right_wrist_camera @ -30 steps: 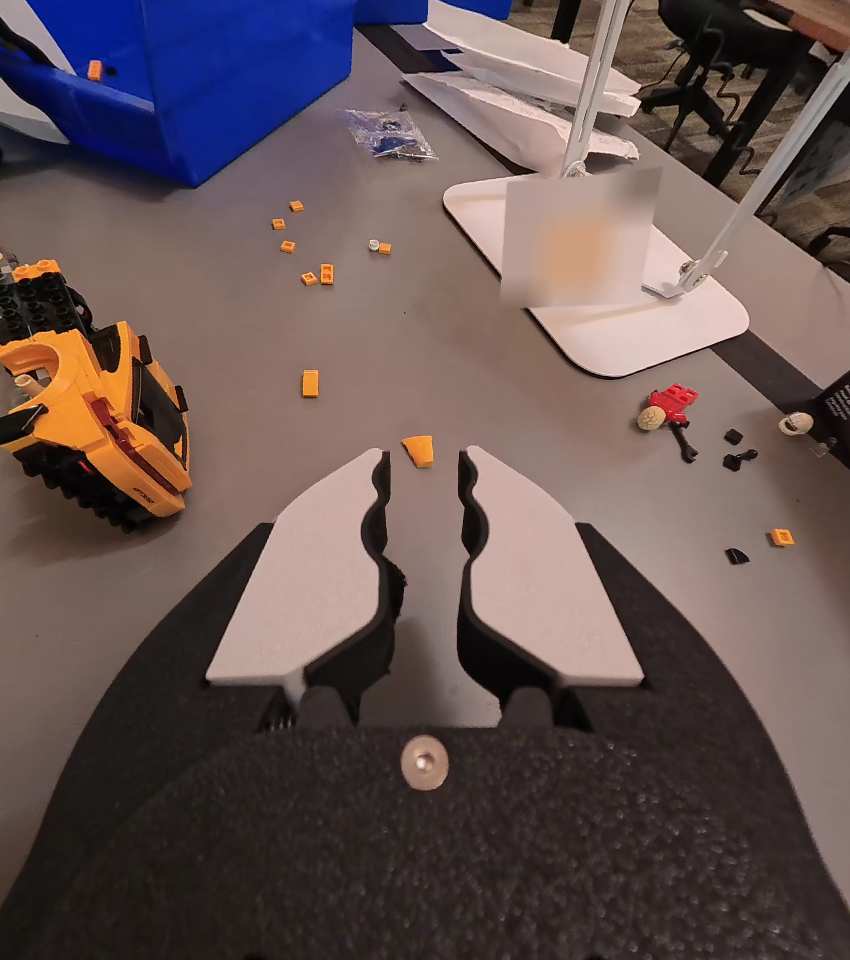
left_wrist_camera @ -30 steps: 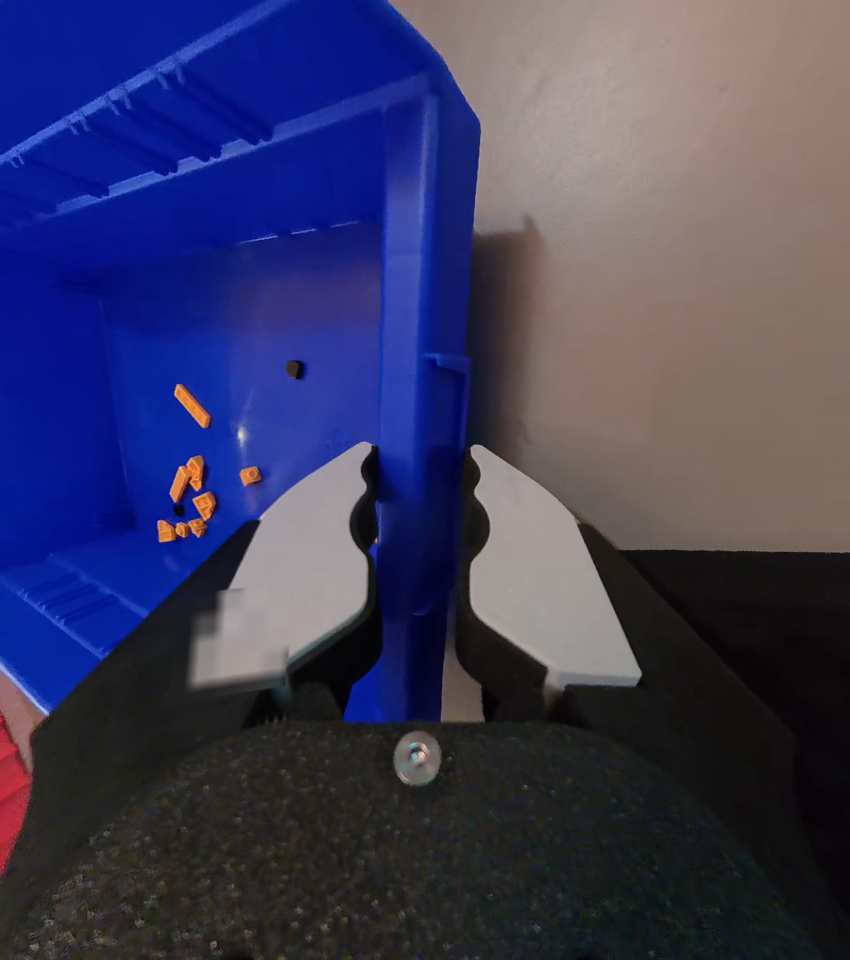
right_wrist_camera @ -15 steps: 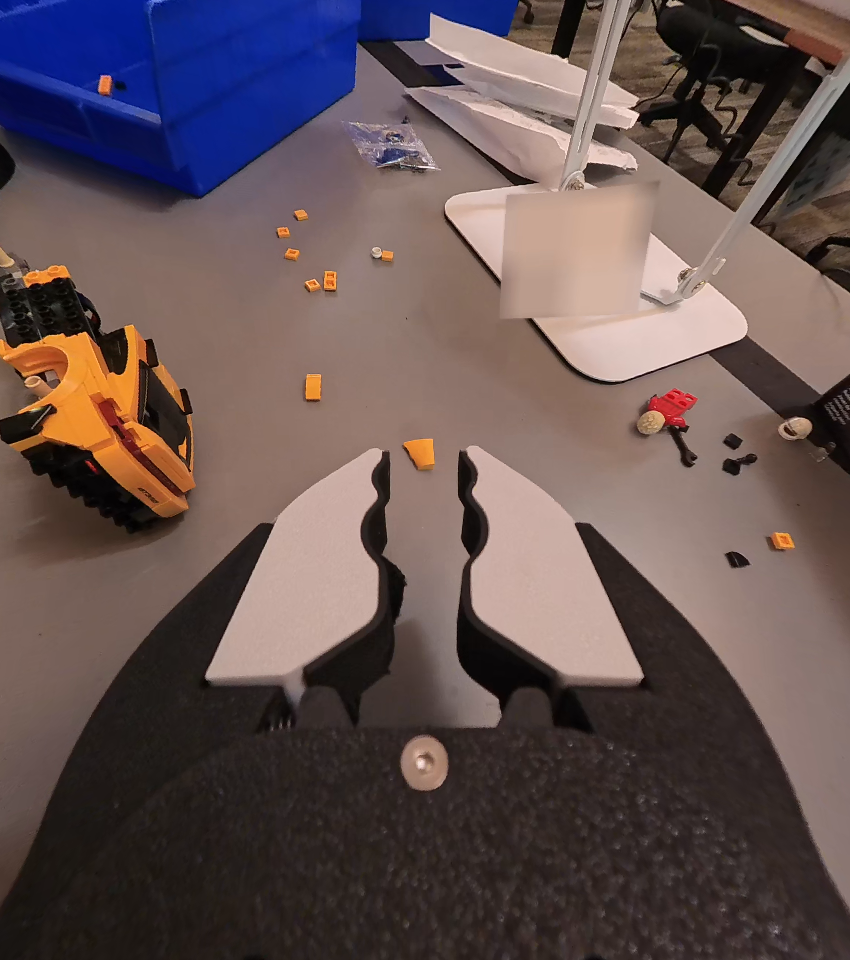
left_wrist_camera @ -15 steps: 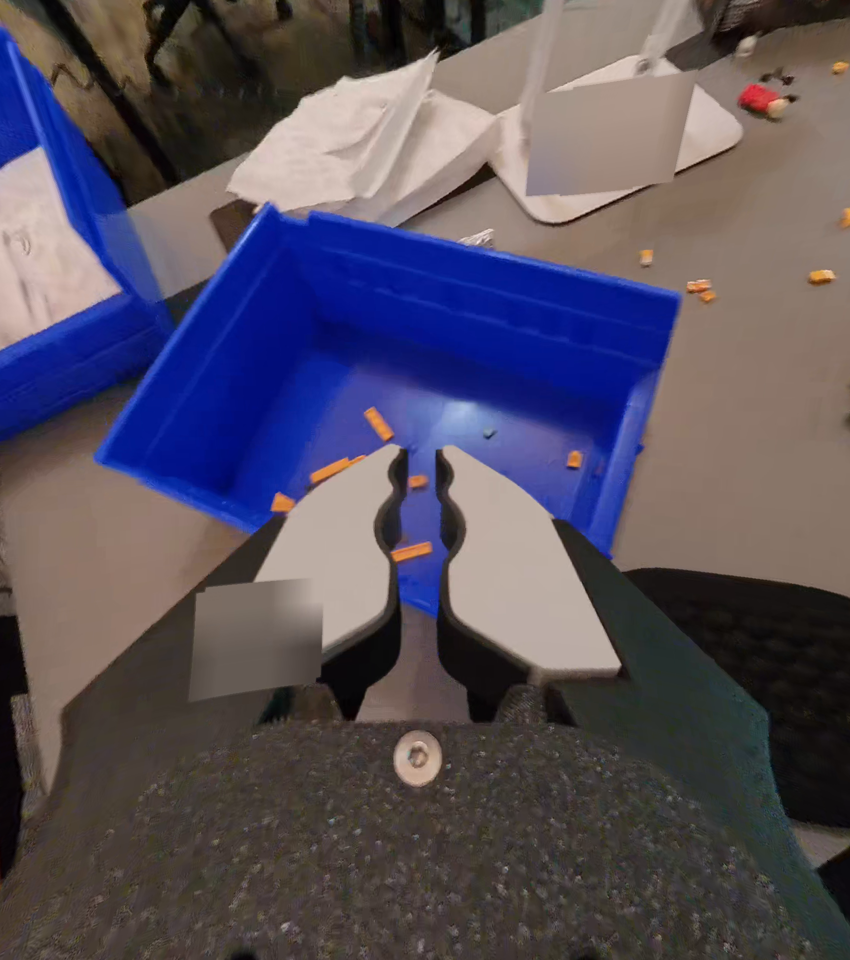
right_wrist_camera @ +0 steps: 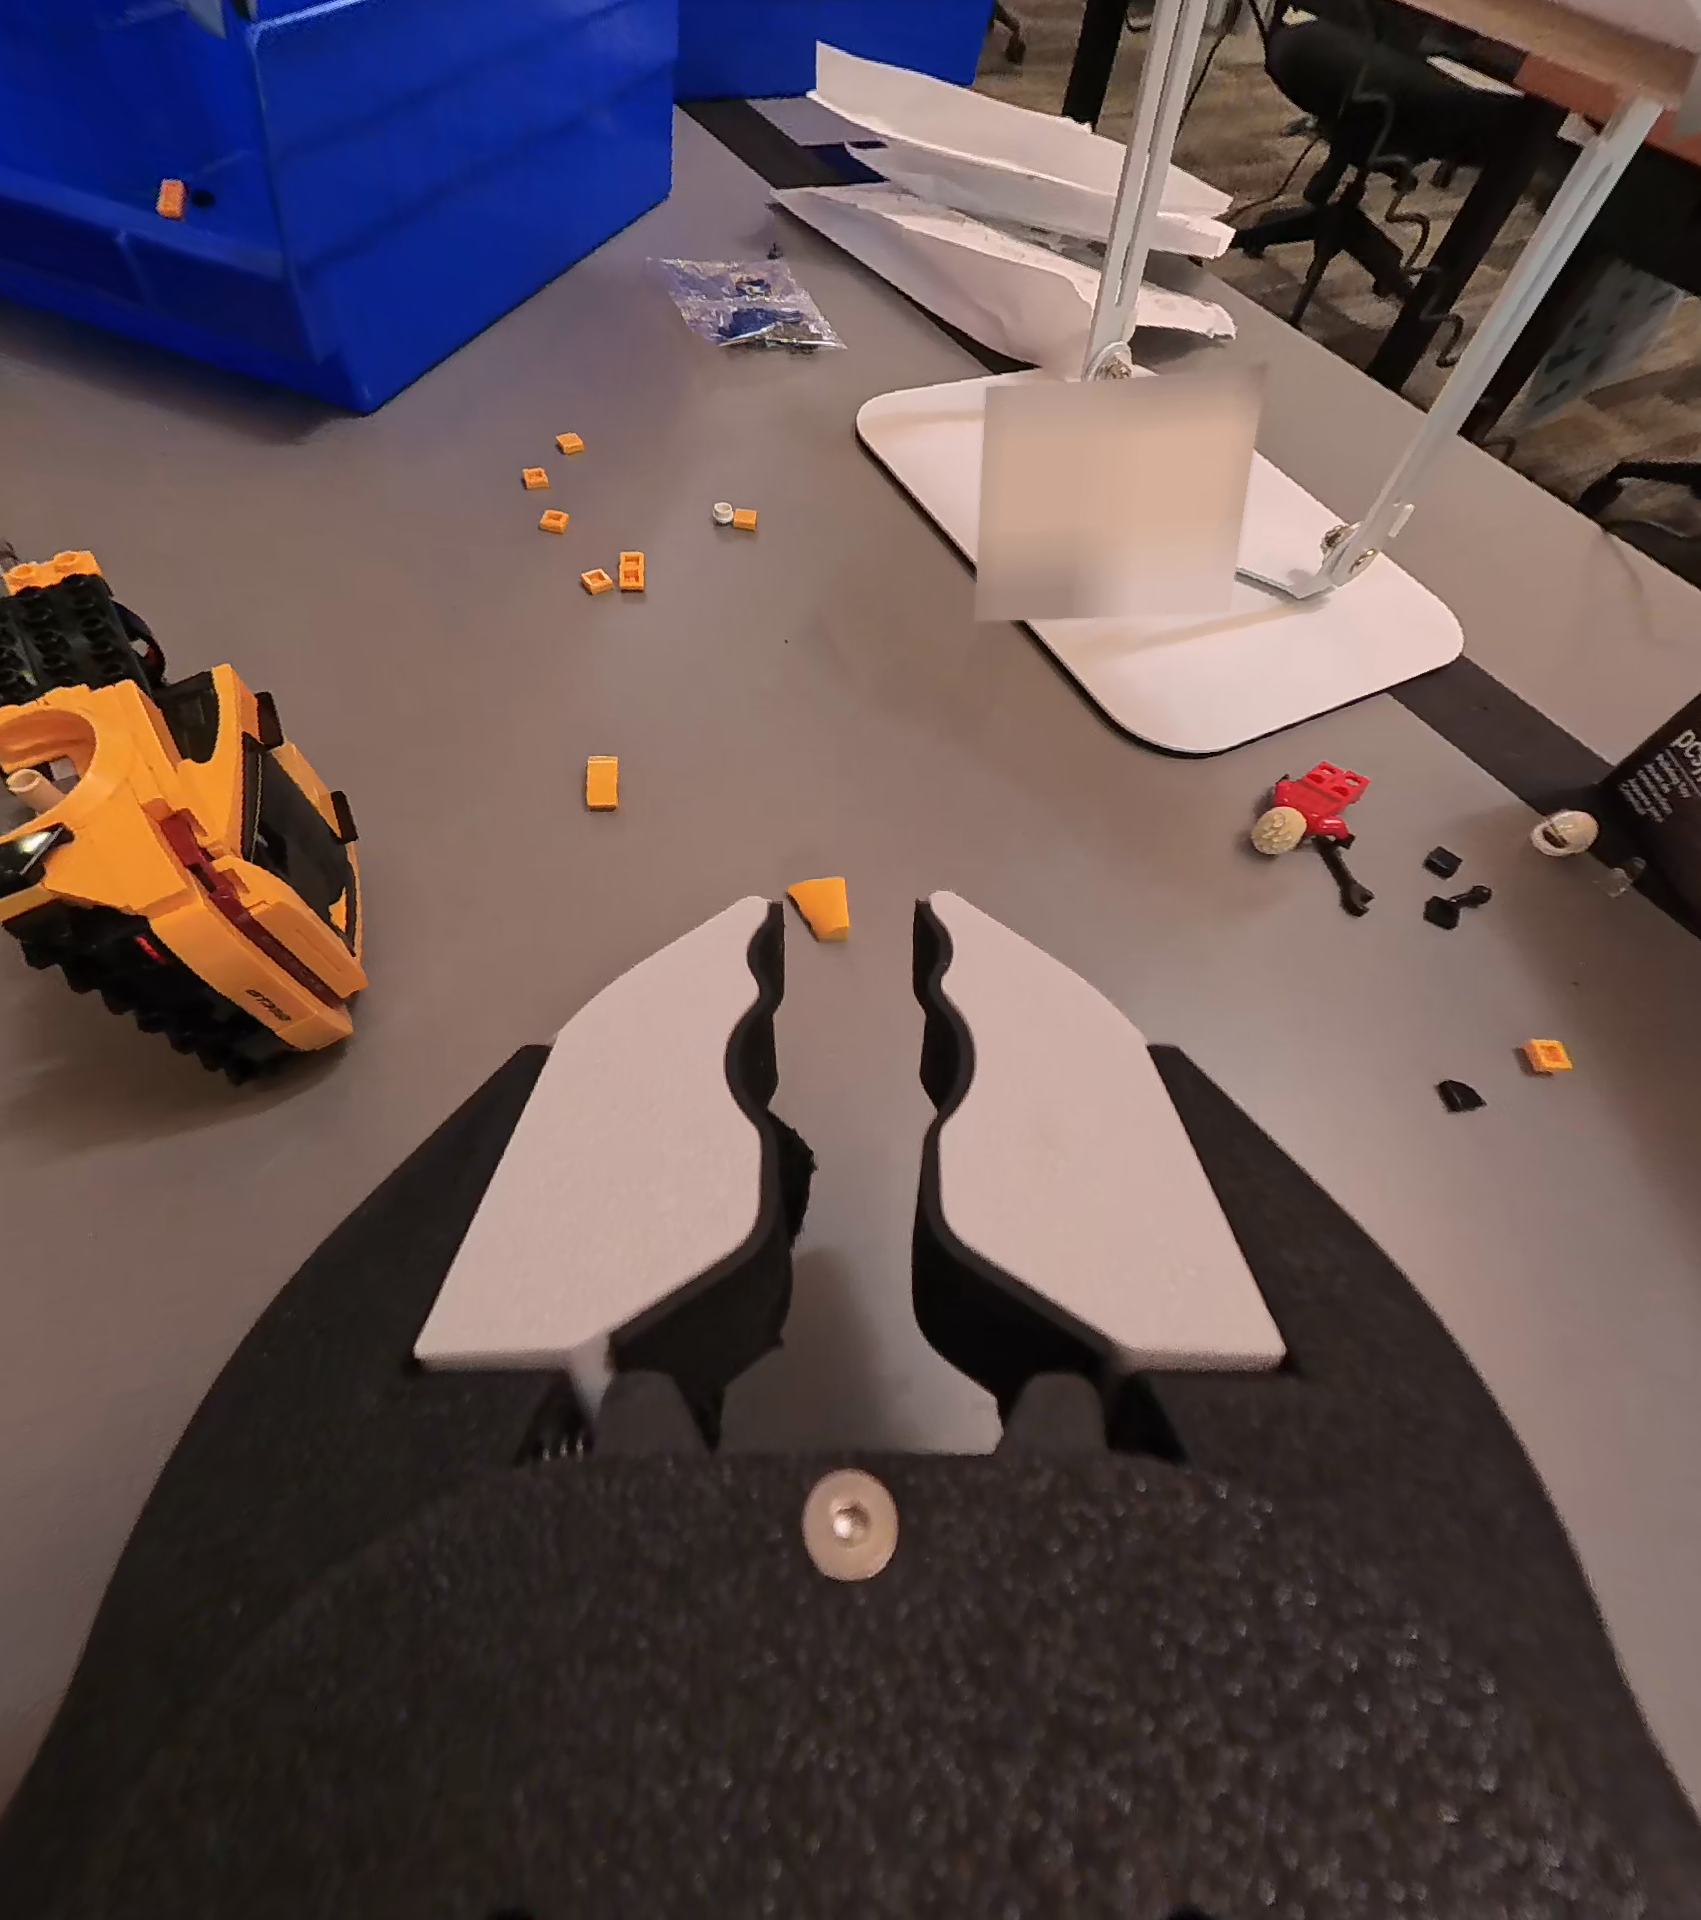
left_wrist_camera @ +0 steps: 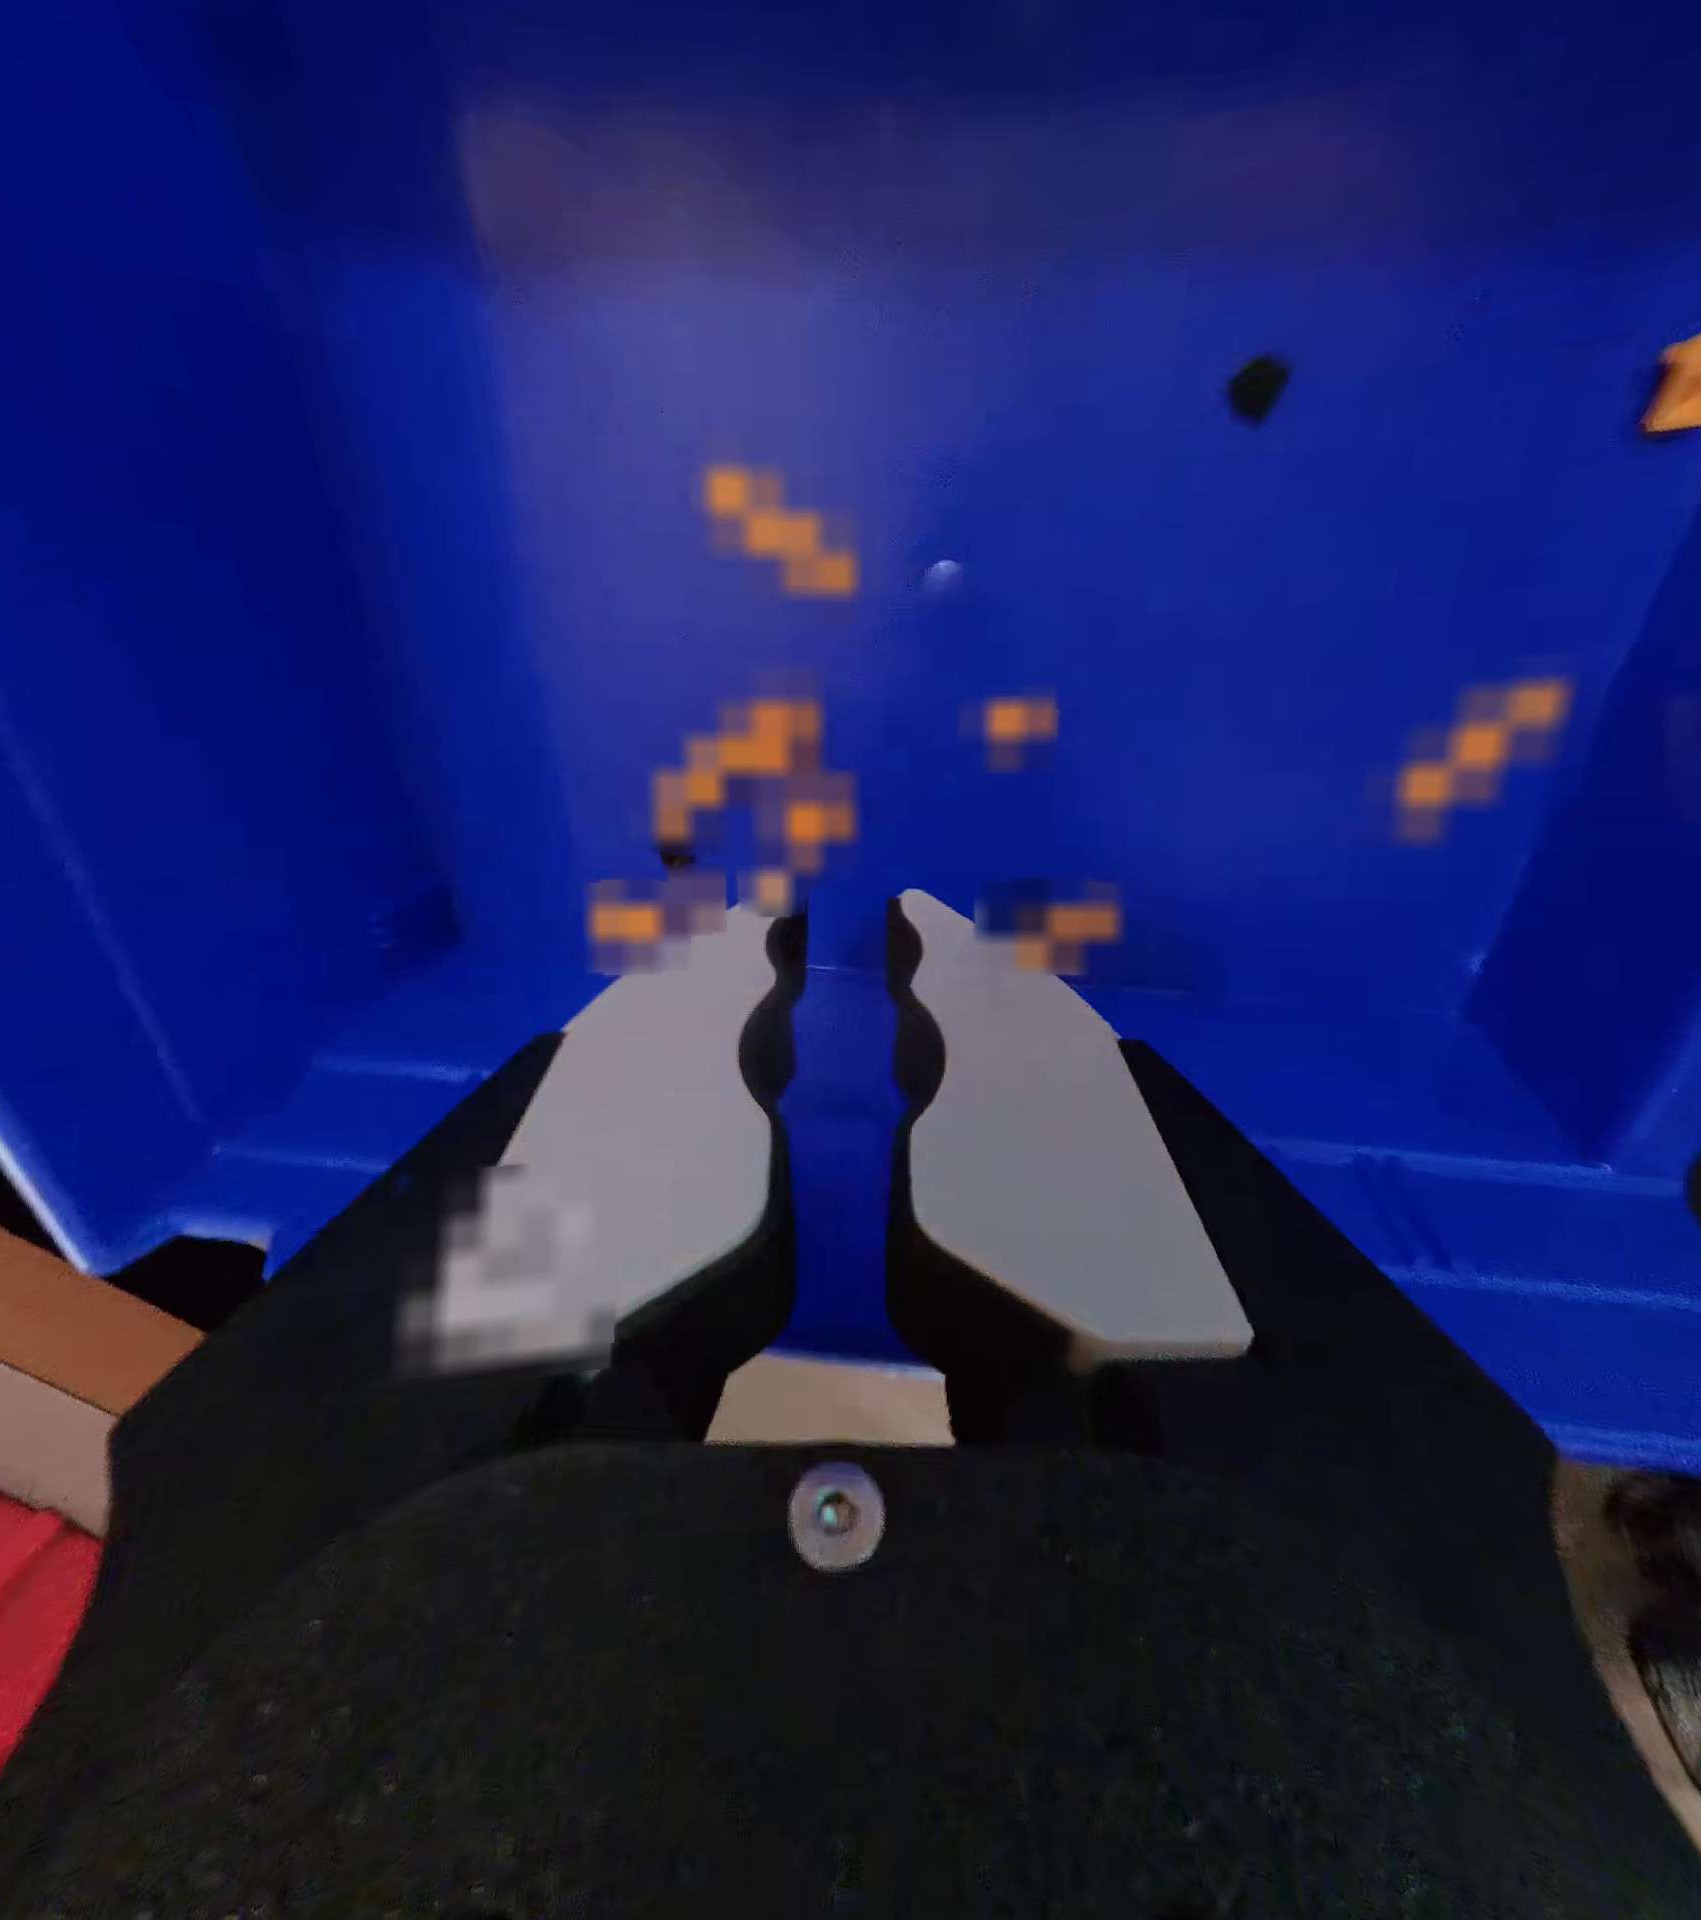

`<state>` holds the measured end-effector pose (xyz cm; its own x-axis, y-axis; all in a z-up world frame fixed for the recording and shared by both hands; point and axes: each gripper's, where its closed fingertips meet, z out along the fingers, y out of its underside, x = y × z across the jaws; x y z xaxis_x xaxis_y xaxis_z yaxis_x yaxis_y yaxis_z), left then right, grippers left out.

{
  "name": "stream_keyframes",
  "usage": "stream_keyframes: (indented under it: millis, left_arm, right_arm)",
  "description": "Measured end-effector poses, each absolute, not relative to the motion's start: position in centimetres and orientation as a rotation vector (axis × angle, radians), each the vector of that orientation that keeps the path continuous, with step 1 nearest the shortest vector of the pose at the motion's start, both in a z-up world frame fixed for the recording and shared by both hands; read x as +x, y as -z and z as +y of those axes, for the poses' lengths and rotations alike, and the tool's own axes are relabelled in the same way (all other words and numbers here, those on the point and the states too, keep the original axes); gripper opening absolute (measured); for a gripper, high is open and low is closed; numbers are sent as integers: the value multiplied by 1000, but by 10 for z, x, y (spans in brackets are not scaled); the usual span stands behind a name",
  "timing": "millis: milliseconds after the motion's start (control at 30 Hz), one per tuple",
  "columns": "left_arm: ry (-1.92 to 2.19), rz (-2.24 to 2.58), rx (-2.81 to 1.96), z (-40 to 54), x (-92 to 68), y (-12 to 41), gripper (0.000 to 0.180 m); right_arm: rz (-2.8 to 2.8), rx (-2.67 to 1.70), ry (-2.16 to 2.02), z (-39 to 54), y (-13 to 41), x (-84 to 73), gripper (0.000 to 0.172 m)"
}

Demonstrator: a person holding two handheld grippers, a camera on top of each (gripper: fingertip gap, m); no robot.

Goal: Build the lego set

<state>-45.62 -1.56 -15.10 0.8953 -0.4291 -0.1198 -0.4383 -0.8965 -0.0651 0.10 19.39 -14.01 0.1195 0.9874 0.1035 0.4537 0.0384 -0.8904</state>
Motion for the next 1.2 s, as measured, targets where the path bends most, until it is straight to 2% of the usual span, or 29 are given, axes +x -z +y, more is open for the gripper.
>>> stream_keyframes:
  millis: [133, 400, 600, 667, 833, 900, 1000, 1100, 1200]
  left_arm:
    - [-168, 743, -3110, -14, -465, 172, 26]
    - [-159, 780, -3195, -6, -468, 196, 31]
    - [-213, 868, -3122, 9, -469, 199, 25]
    - [-196, 894, -3132, 8, -468, 201, 18]
    - [-178, 916, -3099, 10, -466, 197, 17]
    - [-48, 839, -3009, 18, -457, 185, 17]
    - [411, 694, -2722, 32, -417, 145, 16]
    - [955, 634, -2195, 36, -354, 65, 15]
    - [1230, 588, -1813, 24, -315, 3, 16]
  right_arm:
    - [-1454, -1558, -792, 196, 142, 2, 23]
    - [-1447, -1575, -794, 200, 147, 4, 23]
    - [-1447, -1580, -792, 200, 148, 4, 23]
    - [-1448, -1580, -790, 200, 149, 4, 23]
    - [-1445, -1577, -790, 200, 147, 5, 23]
    - [-1443, -1570, -793, 200, 146, 5, 23]
    - [-1435, -1557, -800, 199, 142, 5, 23]
    - [-1430, -1531, -813, 197, 136, 4, 23]
    - [-1433, -1492, -823, 191, 128, 2, 23]
